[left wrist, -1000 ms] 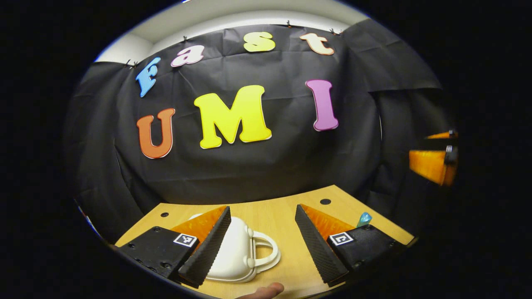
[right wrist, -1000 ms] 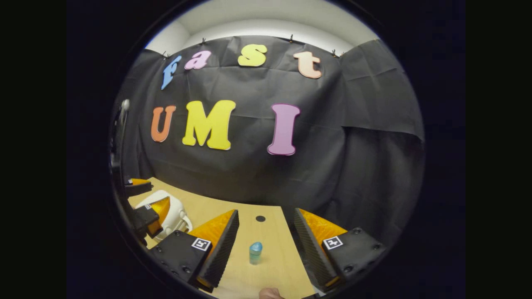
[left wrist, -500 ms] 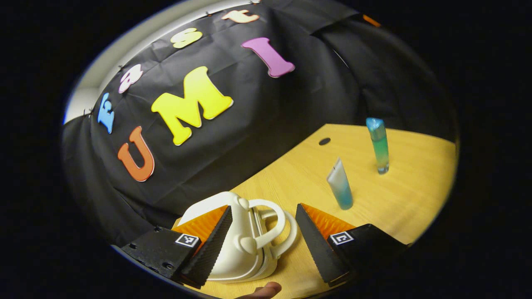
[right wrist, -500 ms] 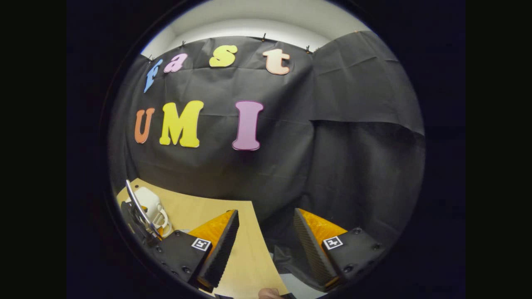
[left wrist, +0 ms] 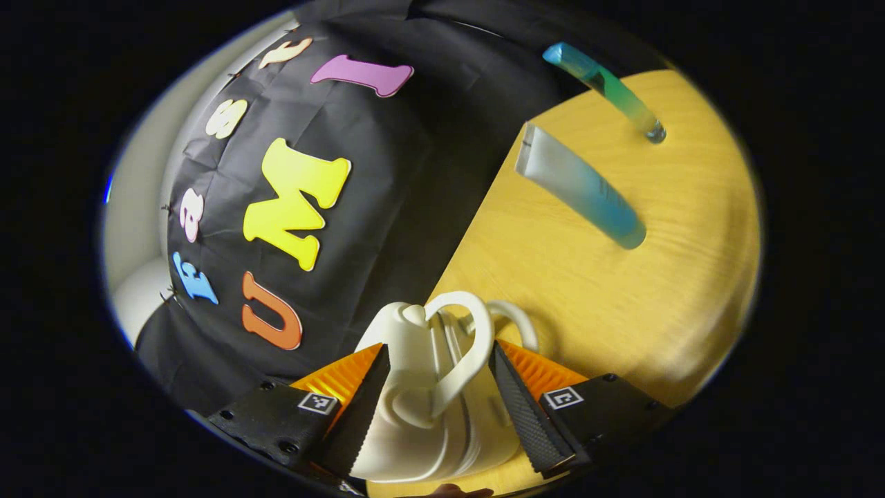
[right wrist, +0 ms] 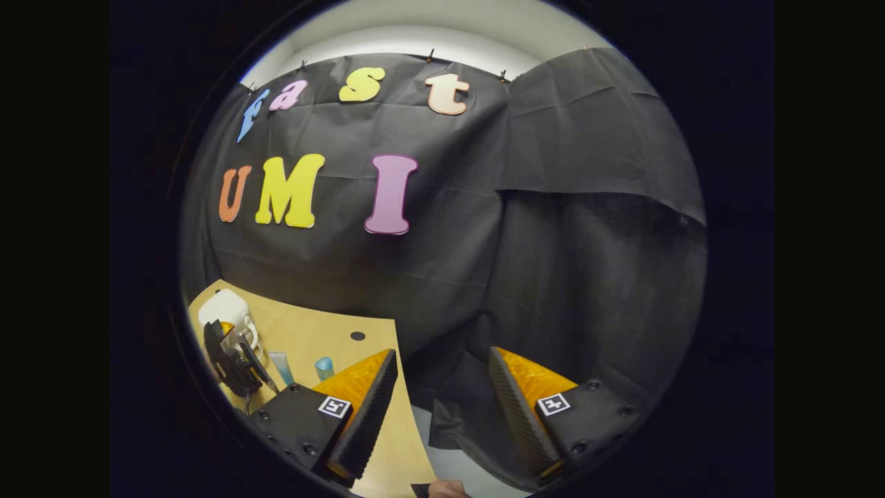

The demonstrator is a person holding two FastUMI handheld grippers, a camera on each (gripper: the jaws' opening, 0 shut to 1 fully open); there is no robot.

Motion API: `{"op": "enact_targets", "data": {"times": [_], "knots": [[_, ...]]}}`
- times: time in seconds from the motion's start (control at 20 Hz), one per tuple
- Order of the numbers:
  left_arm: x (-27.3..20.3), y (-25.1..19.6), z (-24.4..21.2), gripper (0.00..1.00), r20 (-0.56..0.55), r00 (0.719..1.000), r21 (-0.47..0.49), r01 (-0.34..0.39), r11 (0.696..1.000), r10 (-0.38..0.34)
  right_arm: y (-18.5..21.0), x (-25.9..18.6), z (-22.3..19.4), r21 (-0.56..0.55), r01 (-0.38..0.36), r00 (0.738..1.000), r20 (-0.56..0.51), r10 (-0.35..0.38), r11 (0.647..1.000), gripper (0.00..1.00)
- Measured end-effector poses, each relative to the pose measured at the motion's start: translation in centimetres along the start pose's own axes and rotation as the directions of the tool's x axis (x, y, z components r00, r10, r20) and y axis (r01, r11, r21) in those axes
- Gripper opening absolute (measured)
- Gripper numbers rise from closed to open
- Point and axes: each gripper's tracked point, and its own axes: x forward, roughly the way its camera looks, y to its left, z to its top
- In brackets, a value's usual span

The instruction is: First open the suitcase, pack the skin care products into it, and then close the suitcase.

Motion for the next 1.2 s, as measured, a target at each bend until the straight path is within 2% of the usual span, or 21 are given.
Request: {"op": "enact_targets", "data": {"times": [0.05, 0.1, 0.15, 0.2, 0.25, 0.3, 0.35, 0.4, 0.45, 0.65, 0.95, 1.05, 1.2], "knots": [[0.4, -0.2, -0.1, 0.82, -0.01, 1.0, 0.028, 0.002, 1.0, -0.001, -0.2, 0.0, -0.2, -0.005, -0.004, 1.0, -0.002, 0.004, 1.0, 0.79], [0.4, -0.3, -0.2, 0.82, -0.018, 1.0, 0.064, 0.0, 0.998, 0.001, -0.4, -0.3, -0.4, -0.013, -0.008, 1.0, 0.0, 0.008, 1.0, 0.79], [0.3, 0.1, 0.0, 0.72, -0.025, 0.999, 0.111, -0.021, 0.994, 0.024, -0.6, -0.4, -0.5, -0.019, -0.013, 1.0, 0.001, 0.013, 1.0, 0.79], [0.6, 0.1, -0.2, 0.68, -0.041, 0.999, 0.148, -0.017, 0.989, 0.023, -0.9, -1.0, -1.3, -0.022, -0.018, 1.0, 0.001, 0.018, 1.0, 0.79], [0.8, -0.2, -0.5, 0.57, -0.06, 0.998, 0.175, 0.001, 0.985, 0.01, -1.2, -1.1, -1.5, -0.028, -0.021, 1.0, -0.003, 0.021, 0.999, 0.78], [0.5, -0.7, -0.7, 0.52, -0.08, 0.997, 0.199, 0.012, 0.98, 0.004, -1.4, -1.2, -2.0, -0.032, -0.024, 1.0, -0.008, 0.024, 0.999, 0.79], [0.4, -0.9, -0.7, 0.4, -0.093, 0.996, 0.212, 0.02, 0.977, -0.001, -1.5, -1.3, -2.3, -0.032, -0.029, 1.0, -0.013, 0.029, 0.999, 0.79], [0.2, -0.8, -0.7, 0.37, -0.096, 0.995, 0.214, 0.015, 0.977, 0.006, -1.7, -1.4, -2.6, -0.027, -0.032, 0.999, -0.017, 0.032, 0.999, 0.79], [0.2, -0.6, -0.7, 0.27, -0.099, 0.995, 0.213, 0.009, 0.977, 0.012, -1.9, -1.5, -2.7, -0.023, -0.029, 0.999, -0.021, 0.028, 0.999, 0.79], [-0.1, 0.5, -0.5, 0.07, -0.114, 0.993, 0.247, 0.007, 0.969, 0.022, -2.1, -1.7, -3.6, -0.005, -0.011, 0.999, -0.031, 0.011, 1.0, 0.79], [-1.6, 3.4, -0.3, 0.04, -0.101, 0.995, 0.183, 0.018, 0.983, 0.001, 1.5, -1.9, -3.0, 0.0, -0.03, 0.999, -0.035, 0.03, 1.0, 0.79], [-2.1, 5.6, -0.4, 0.03, -0.09, 0.996, 0.129, 0.015, 0.991, -0.004, 3.4, -1.7, -2.6, -0.007, -0.053, 0.998, -0.029, 0.053, 0.999, 0.79], [-2.8, 10.7, -0.8, 0.03, -0.063, 0.997, 0.003, -0.036, 0.999, 0.036, 7.3, -2.2, -1.8, -0.028, -0.116, 0.993, -0.008, 0.116, 0.993, 0.79]]}}
